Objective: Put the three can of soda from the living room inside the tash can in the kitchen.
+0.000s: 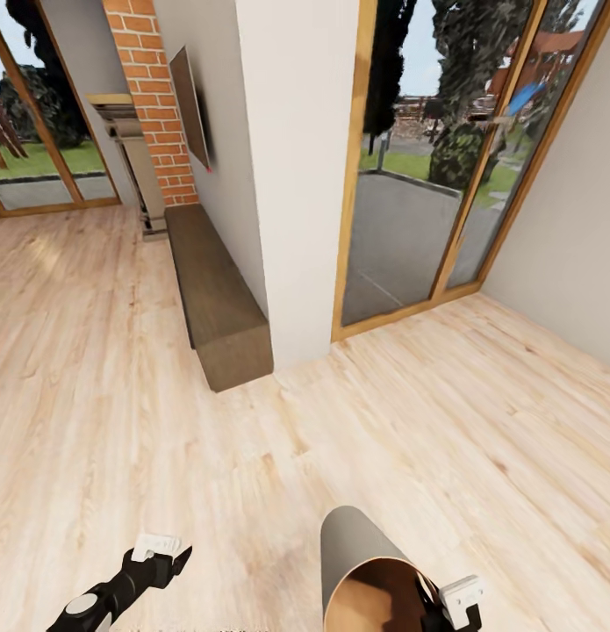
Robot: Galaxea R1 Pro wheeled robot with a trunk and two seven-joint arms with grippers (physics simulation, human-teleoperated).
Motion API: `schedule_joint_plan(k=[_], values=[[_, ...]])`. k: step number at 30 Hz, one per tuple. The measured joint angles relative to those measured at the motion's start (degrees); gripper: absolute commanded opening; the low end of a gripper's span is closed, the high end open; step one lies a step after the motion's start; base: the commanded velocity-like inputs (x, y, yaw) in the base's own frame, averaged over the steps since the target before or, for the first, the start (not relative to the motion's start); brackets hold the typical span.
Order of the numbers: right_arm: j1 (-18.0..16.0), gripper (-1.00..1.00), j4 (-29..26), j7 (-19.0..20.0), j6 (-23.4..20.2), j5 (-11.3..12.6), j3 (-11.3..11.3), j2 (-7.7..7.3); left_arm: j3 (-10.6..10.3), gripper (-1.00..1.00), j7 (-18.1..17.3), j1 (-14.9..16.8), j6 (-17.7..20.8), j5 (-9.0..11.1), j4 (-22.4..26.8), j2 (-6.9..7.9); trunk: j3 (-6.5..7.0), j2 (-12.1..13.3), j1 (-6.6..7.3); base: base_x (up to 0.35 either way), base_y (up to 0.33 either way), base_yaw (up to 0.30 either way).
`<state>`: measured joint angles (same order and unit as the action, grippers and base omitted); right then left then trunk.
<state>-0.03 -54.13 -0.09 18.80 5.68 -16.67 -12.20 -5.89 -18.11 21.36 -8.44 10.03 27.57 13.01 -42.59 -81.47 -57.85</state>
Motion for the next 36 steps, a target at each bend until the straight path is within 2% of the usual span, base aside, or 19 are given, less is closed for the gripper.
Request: schedule_joint_plan(k=[13,25,30,36], values=[[0.0,-1.00,0.0,0.0,0.0,-0.1,0.0,0.15,0.0,1.00,0.0,0.0,0.0,0.0,0.0,0.00,0.00,0.0,0.00,-0.004,-0.303,0.236],[0.0,-1.00,0.0,0.0,0.0,-0.2,0.0,0.21,0.0,1.00,0.0,0.0,0.0,0.0,-0.1,0.00,-0.15,0.0,0.00,-0.088,-0.303,0.236],[0.0,-1.00,0.0,0.0,-0.1,-2.2,0.0,0.46,0.0,1.00,0.0,0.0,0.1,0.0,-0.2,0.00,-0.29,0.0,0.00,-0.158,-0.286,0.235],[0.0,-1.00,0.0,0.0,-0.1,-2.8,0.0,0.91,0.0,1.00,0.0,0.0,0.1,0.0,-0.2,0.00,-0.48,0.0,0.00,-0.204,-0.256,0.231]])
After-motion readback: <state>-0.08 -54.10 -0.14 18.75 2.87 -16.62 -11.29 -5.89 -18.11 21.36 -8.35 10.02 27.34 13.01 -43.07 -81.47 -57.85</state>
